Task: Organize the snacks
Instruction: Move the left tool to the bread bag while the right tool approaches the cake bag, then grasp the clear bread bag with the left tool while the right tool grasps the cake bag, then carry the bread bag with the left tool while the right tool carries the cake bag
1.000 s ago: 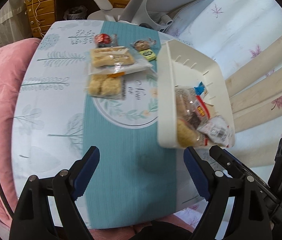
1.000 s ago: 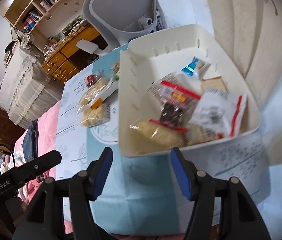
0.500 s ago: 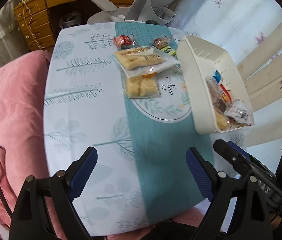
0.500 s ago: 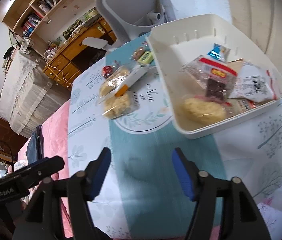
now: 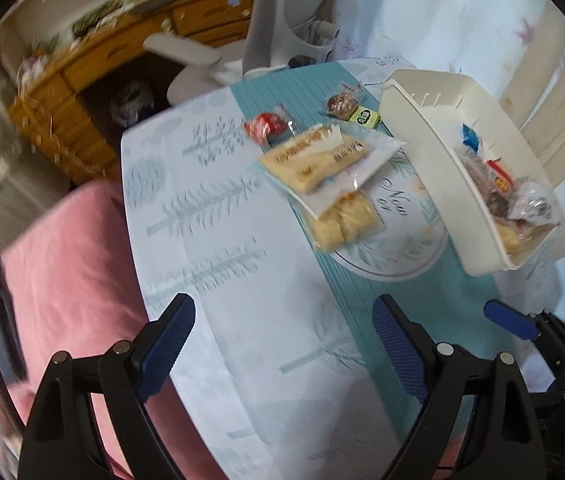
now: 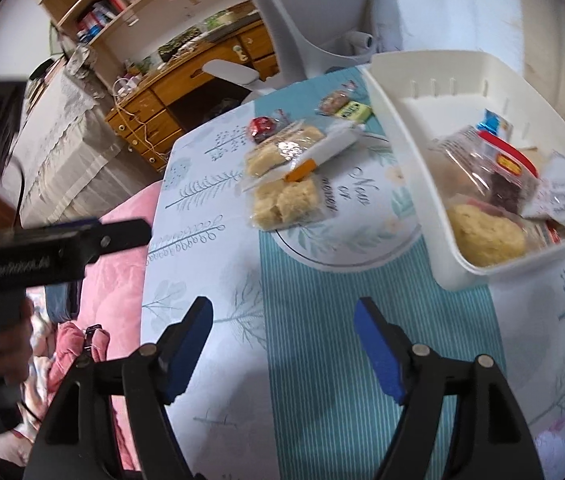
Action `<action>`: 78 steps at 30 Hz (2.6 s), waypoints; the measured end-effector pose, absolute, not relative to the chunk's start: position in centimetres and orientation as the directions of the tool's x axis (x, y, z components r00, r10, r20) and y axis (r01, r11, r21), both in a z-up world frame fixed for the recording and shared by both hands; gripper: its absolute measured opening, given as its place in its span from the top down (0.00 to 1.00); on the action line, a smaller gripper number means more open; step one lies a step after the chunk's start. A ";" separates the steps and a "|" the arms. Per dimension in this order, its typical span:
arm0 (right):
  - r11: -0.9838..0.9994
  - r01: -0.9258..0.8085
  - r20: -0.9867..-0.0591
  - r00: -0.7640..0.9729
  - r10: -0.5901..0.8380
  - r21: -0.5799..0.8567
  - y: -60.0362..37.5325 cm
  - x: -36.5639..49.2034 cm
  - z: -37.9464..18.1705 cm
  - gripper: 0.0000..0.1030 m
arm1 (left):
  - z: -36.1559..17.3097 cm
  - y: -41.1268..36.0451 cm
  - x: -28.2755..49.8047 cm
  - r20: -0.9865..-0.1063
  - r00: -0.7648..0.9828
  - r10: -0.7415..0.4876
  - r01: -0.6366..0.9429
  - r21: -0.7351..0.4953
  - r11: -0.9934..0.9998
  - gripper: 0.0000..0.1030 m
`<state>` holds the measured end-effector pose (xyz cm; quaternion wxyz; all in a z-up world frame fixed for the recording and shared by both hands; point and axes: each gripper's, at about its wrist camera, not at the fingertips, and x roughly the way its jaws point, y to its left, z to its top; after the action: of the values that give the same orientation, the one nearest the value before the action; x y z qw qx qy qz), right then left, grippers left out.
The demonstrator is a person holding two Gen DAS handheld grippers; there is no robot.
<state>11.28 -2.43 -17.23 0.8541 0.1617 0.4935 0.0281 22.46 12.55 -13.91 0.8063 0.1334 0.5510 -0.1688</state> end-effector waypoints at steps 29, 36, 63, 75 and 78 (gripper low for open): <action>0.991 0.009 -0.773 0.627 0.099 0.135 -0.4 20.6 -25.2 0.28 | -23.8 4.0 32.4 -0.948 0.295 -0.117 0.641 0.105 0.760 0.13; 0.992 -0.013 -0.755 0.648 0.102 0.123 -0.1 22.1 -25.9 0.24 | -24.9 3.5 33.5 -0.949 0.277 -0.149 0.641 0.067 0.765 0.14; 0.964 -0.044 -0.780 0.579 0.238 0.262 -1.7 24.3 -26.2 0.33 | -23.7 7.0 35.5 -0.920 0.198 -0.337 0.481 -0.209 0.852 0.71; 0.926 0.005 -0.808 0.490 0.328 0.378 -2.3 21.3 -26.5 0.36 | -21.2 10.1 32.3 -0.913 0.223 -0.341 0.357 -0.249 0.900 0.74; 0.918 0.010 -0.813 0.468 0.346 0.397 -2.3 19.8 -26.2 0.36 | -20.0 10.7 30.7 -0.906 0.241 -0.349 0.337 -0.259 0.905 0.74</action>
<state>19.76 -2.27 -26.20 0.8385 0.1764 0.5057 0.1002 30.71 10.67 -20.04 0.7878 -0.0052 0.5762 -0.2175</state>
